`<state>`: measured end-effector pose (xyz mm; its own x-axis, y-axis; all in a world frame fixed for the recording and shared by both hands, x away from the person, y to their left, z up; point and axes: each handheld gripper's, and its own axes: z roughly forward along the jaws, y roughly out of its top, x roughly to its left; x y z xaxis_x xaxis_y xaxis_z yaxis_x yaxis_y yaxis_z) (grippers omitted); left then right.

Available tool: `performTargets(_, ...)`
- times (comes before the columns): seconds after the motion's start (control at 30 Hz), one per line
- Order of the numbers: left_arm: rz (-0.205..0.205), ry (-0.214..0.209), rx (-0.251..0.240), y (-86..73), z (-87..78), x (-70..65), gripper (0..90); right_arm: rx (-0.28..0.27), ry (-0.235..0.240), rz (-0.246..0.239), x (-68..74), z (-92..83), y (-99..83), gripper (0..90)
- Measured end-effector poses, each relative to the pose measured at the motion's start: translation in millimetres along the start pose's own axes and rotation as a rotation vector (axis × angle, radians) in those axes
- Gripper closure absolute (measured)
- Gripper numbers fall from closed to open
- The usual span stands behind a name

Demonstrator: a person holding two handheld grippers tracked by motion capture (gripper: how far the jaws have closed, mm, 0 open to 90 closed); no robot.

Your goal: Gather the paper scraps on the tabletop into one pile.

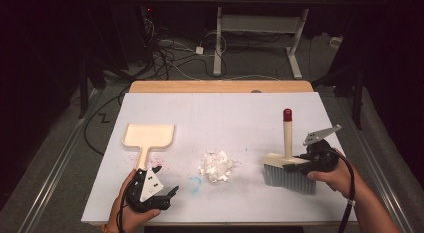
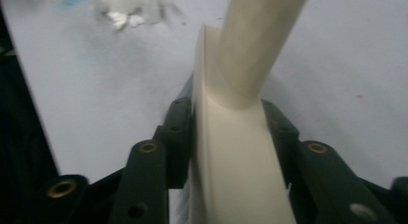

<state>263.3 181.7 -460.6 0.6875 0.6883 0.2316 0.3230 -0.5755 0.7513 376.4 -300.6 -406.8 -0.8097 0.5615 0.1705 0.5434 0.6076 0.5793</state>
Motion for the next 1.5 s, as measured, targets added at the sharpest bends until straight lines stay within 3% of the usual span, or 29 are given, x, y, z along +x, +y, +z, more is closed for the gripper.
performTargets(0.1,0.006,-0.006,0.001,1.5,2.8,1.0,19.3,0.008,-0.034,0.022,-13.7,7.1,5.6,53.8)
performTargets(0.17,0.005,-0.009,0.0,2.1,4.8,1.4,19.3,-0.017,-0.009,0.041,-21.8,6.3,5.8,51.1)
performTargets(0.23,0.007,-0.013,0.006,2.5,6.3,1.8,19.3,-0.033,-0.025,0.039,-25.3,4.9,6.0,47.8)
performTargets(0.3,0.009,-0.017,0.006,3.4,7.7,1.0,19.3,-0.007,-0.07,0.027,-27.1,6.4,6.6,41.7)
performTargets(0.47,0.019,-0.017,0.008,4.9,7.2,-2.0,19.3,0.007,-0.08,0.015,-31.7,8.8,4.3,38.4)
performTargets(0.53,0.016,-0.016,0.009,4.3,6.9,-2.1,19.3,0.025,-0.134,0.009,-31.8,8.8,4.3,35.3)
performTargets(0.57,0.015,-0.016,0.008,4.1,6.5,-2.1,19.3,0.02,-0.184,0.012,-31.6,7.3,4.1,38.1)
performTargets(0.6,0.013,-0.014,0.006,4.1,6.1,-2.1,19.3,-0.005,-0.223,0.027,-32.1,4.8,4.0,36.2)
performTargets(0.67,0.013,-0.011,0.004,4.0,5.4,-2.3,19.3,-0.054,-0.23,0.055,-34.4,-0.6,3.7,35.0)
performTargets(0.73,0.011,-0.01,0.001,3.7,4.6,-2.1,19.3,-0.084,-0.285,0.046,-32.6,-4.3,3.4,34.7)
performTargets(0.93,0.007,-0.003,-0.004,3.3,2.6,-0.6,19.3,-0.221,-0.392,-0.025,-14.0,-10.4,-1.0,32.8)
performTargets(1.1,0.006,0.001,-0.013,4.0,0.7,-1.4,19.3,-0.371,-0.435,-0.08,11.3,-19.4,-5.4,28.9)
performTargets(1.17,0.009,0.003,-0.014,3.9,-0.1,-1.6,19.3,-0.423,-0.455,-0.078,21.1,-22.9,-7.3,28.6)
performTargets(1.3,0.003,0.003,-0.02,3.9,-1.2,-1.1,19.3,-0.488,-0.475,-0.072,37.2,-25.1,-16.0,26.2)
performTargets(1.5,0.013,0.016,-0.02,3.2,-3.0,-2.7,19.3,-0.55,-0.559,-0.08,56.3,-23.9,-36.4,23.9)
